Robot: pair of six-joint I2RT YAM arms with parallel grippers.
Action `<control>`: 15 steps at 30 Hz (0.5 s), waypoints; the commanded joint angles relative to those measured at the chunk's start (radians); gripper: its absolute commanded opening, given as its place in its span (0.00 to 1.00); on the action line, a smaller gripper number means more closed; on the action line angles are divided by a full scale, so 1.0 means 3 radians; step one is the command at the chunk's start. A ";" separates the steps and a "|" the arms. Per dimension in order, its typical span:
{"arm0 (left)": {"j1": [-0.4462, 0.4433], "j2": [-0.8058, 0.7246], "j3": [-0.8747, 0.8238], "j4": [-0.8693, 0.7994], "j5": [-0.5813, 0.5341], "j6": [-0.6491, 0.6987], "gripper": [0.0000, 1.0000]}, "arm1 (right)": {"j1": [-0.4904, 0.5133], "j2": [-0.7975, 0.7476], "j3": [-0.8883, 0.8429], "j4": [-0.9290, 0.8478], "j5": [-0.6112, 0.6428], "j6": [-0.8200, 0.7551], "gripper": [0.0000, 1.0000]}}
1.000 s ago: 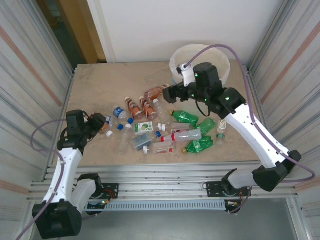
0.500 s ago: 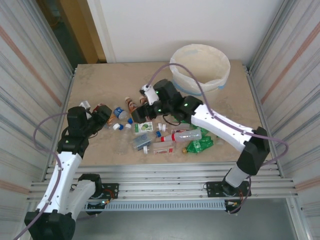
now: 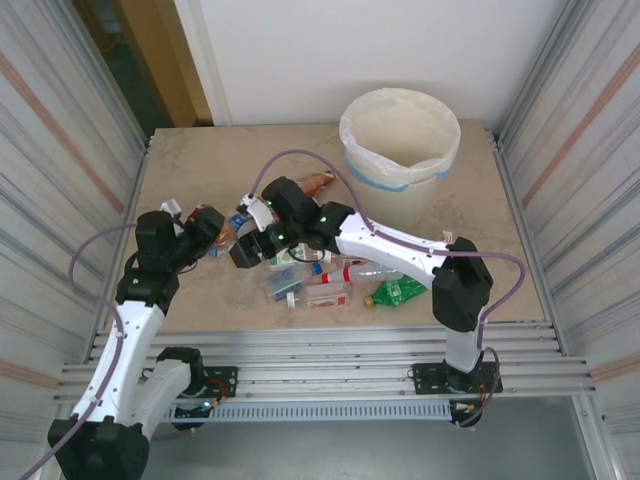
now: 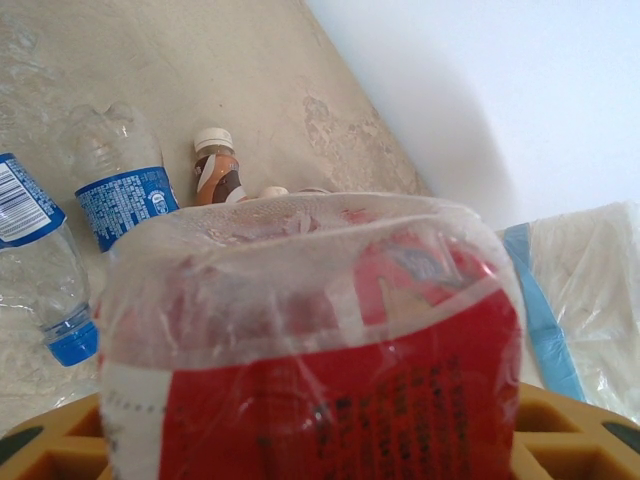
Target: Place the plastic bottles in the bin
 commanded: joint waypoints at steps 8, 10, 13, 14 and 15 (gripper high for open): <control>-0.0049 -0.0123 0.0009 0.0124 0.0059 -0.0057 0.52 | -0.0022 0.0290 0.0299 0.0063 -0.0130 0.0218 0.53; -0.0051 -0.0118 0.0006 0.0124 0.0049 -0.0061 0.52 | -0.0019 0.0304 0.0300 0.0086 -0.0149 0.0233 0.50; -0.0063 -0.0104 -0.0003 0.0140 0.0043 -0.0061 0.52 | -0.0020 0.0314 0.0298 0.0112 -0.0163 0.0254 0.44; -0.0064 -0.0095 -0.0013 0.0140 0.0038 -0.0056 0.52 | -0.0019 0.0322 0.0300 0.0114 -0.0177 0.0261 0.40; -0.0062 -0.0084 -0.0018 0.0138 0.0036 -0.0051 0.52 | -0.0019 0.0323 0.0293 0.0122 -0.0187 0.0264 0.35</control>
